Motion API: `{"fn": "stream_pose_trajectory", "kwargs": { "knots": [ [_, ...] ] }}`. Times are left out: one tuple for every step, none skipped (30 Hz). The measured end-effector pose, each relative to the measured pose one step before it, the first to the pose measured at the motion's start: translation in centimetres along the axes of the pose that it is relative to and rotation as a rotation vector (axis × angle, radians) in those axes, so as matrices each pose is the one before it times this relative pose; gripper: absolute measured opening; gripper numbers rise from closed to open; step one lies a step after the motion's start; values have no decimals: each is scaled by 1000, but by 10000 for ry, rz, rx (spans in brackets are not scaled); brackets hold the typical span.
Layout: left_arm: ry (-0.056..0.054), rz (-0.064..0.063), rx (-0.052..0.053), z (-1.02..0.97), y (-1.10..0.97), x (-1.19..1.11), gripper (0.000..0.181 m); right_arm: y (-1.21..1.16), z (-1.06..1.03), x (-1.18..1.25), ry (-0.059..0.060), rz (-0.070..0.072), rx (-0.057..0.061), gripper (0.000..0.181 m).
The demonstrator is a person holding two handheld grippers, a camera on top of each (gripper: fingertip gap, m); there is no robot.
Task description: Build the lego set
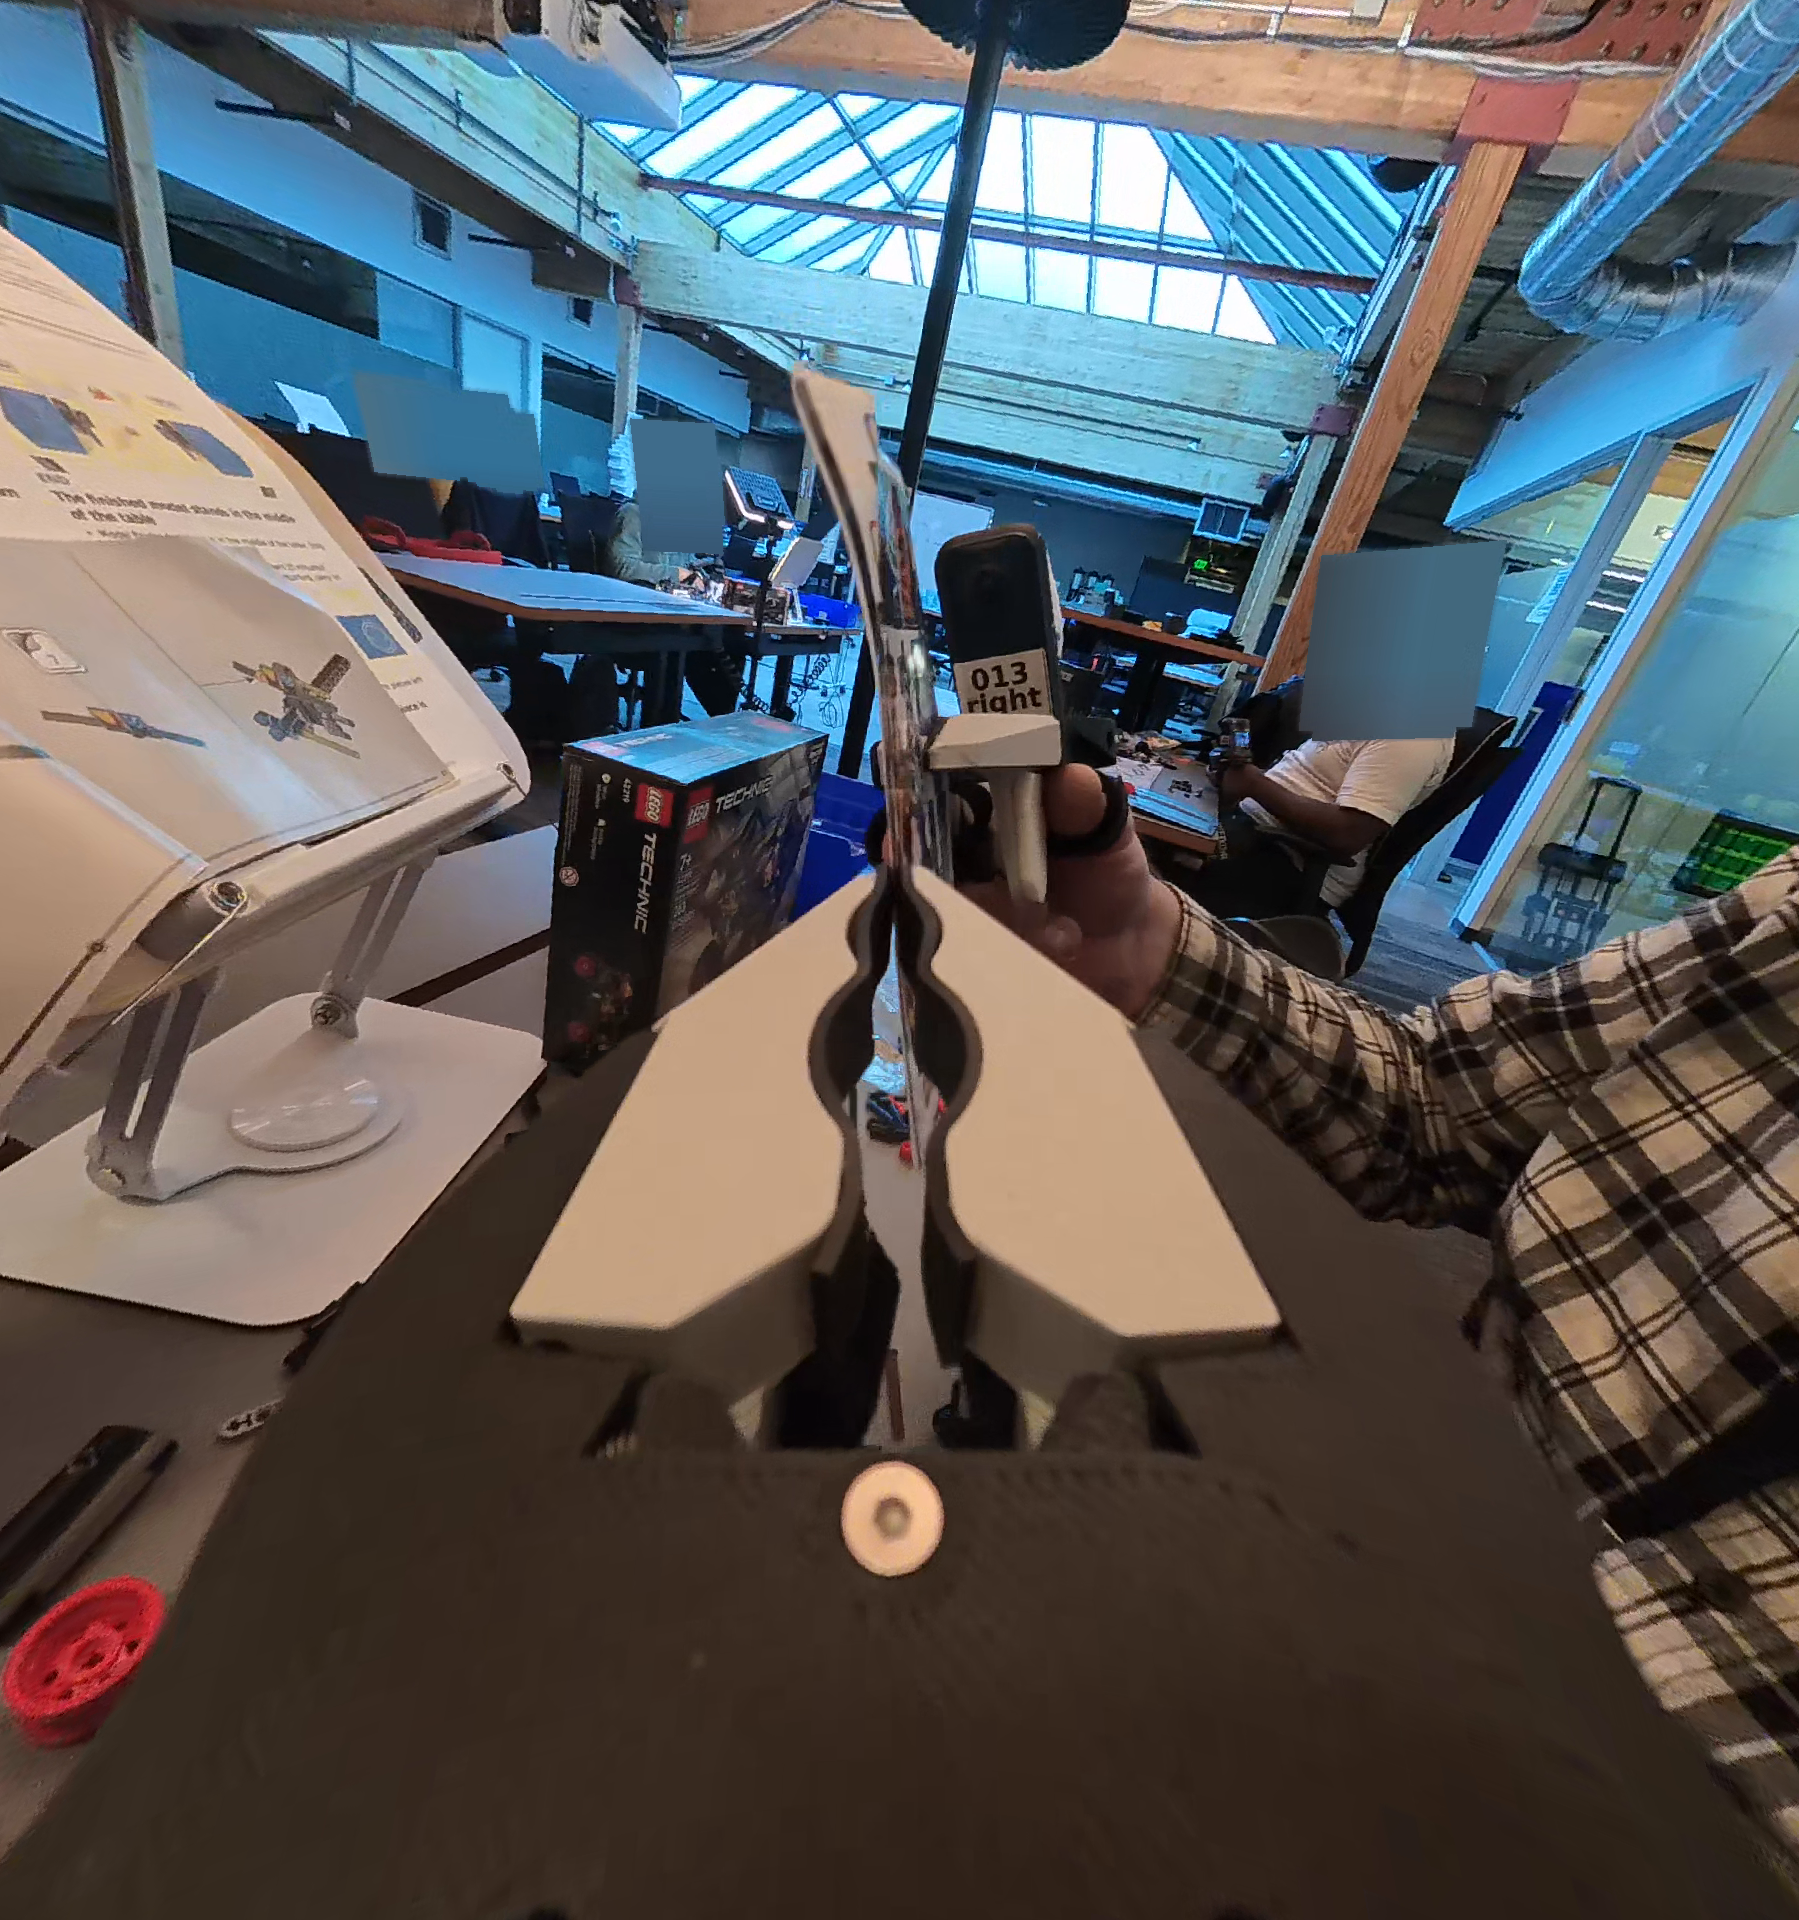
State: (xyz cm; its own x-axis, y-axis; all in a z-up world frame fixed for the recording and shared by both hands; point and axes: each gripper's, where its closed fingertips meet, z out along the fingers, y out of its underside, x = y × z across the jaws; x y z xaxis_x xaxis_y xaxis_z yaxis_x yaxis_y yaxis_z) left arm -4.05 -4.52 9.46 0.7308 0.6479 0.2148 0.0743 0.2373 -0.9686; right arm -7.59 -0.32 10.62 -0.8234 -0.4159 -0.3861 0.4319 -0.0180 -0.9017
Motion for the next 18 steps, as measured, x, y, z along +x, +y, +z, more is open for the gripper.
{"fn": "stream_pose_trajectory", "kwargs": {
  "knots": [
    [9, -25, 92, 66, -69, 67, 0, 69, -109, -6, 34, -15, -6, 0],
    [95, -78, 54, 80, -33, 169, 0, 71, -101, -47, 8, -1, -8, 0],
    [101, -86, -104, 135, 206, 157, 0, 36, -112, -107, -19, 19, 1, 0],
    [-15, 14, -162, 188, 290, 17, 2, 27, -125, -58, 10, 8, -2, 0],
    [-32, 48, -127, 213, 258, -20, 5, 20, -119, -24, 43, -27, 0, 0],
    [39, -28, -28, 195, 103, 69, 10, 15, -110, 14, 39, -18, -3, 0],
    [146, -79, -14, 206, 93, 214, 13, -17, -121, 2, 8, 25, 21, 0],
    [131, -33, -63, 232, 180, 207, 14, -45, -112, -4, -9, 48, 38, 0],
    [22, 47, -67, 244, 204, 68, 12, -24, -106, 6, 6, 27, 32, 0],
    [-11, 56, -65, 219, 209, 30, 6, -4, -92, 20, 23, 5, 21, 0],
    [-38, 21, -47, 206, 179, -29, 0, -8, -75, 15, 24, 9, 27, 0],
    [-93, -20, 16, 158, 88, -141, 0, -47, -86, 31, 18, 21, 48, 0],
    [-10, -54, 57, 90, 19, -55, 0, -20, -109, -3, -5, 19, 28, 0],
    [81, -88, 73, 59, 1, 47, 0, 9, -96, -5, -3, 8, 7, 0],
    [22, -76, 88, 40, -9, -31, 0, 43, -100, 15, 6, 2, 6, 0],
    [23, -64, 63, 24, 19, -24, 0, 91, -75, 13, 5, 3, -21, 1],
    [51, -77, 55, 16, 26, 10, 0, 130, -82, 16, 0, -6, -27, 2],
    [22, -66, 59, 23, -6, -17, 0, 181, -53, 16, 3, -12, -53, 4]
  ]
}}
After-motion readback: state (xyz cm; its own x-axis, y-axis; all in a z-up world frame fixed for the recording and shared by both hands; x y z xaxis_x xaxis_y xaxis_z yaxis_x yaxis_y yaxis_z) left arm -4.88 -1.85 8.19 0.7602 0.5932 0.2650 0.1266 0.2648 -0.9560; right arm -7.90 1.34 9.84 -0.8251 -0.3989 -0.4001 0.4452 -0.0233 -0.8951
